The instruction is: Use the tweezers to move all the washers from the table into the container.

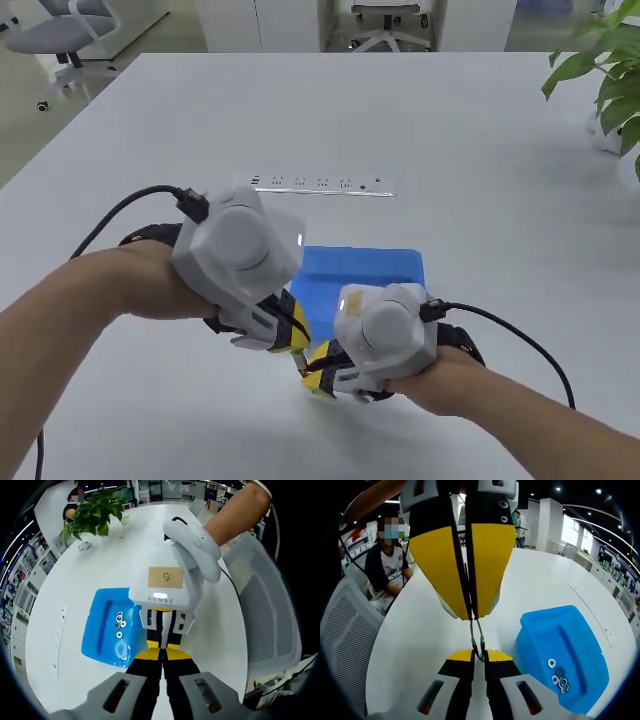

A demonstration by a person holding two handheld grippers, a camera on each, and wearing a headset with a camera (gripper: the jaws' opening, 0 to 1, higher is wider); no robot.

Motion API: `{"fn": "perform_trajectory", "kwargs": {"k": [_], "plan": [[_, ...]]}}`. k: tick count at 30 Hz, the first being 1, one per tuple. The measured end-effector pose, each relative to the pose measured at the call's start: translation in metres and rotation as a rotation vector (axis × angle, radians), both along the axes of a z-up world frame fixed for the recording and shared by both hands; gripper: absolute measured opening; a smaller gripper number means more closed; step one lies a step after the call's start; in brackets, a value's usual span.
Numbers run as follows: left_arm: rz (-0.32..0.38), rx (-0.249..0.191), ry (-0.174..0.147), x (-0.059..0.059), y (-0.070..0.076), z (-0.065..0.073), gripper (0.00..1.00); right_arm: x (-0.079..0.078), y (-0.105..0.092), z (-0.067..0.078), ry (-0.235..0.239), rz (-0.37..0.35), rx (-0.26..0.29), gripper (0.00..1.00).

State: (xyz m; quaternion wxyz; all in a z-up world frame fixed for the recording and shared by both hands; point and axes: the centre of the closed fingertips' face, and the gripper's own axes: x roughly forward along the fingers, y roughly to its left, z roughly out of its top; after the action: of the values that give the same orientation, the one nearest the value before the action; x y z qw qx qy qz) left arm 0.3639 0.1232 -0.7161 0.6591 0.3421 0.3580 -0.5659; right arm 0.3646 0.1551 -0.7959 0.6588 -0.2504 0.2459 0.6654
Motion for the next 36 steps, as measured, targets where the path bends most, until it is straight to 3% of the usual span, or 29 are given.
{"fn": "perform_trajectory", "kwargs": {"k": [13,36], "plan": [[-0.018,-0.014,-0.02,0.003,-0.006,0.015,0.04,0.006,-0.006,0.015,-0.037,0.004,0.0,0.09],[-0.057,-0.028,-0.062,0.019,-0.019,0.055,0.04,0.027,-0.018,0.054,-0.084,-0.025,0.028,0.09]]}}
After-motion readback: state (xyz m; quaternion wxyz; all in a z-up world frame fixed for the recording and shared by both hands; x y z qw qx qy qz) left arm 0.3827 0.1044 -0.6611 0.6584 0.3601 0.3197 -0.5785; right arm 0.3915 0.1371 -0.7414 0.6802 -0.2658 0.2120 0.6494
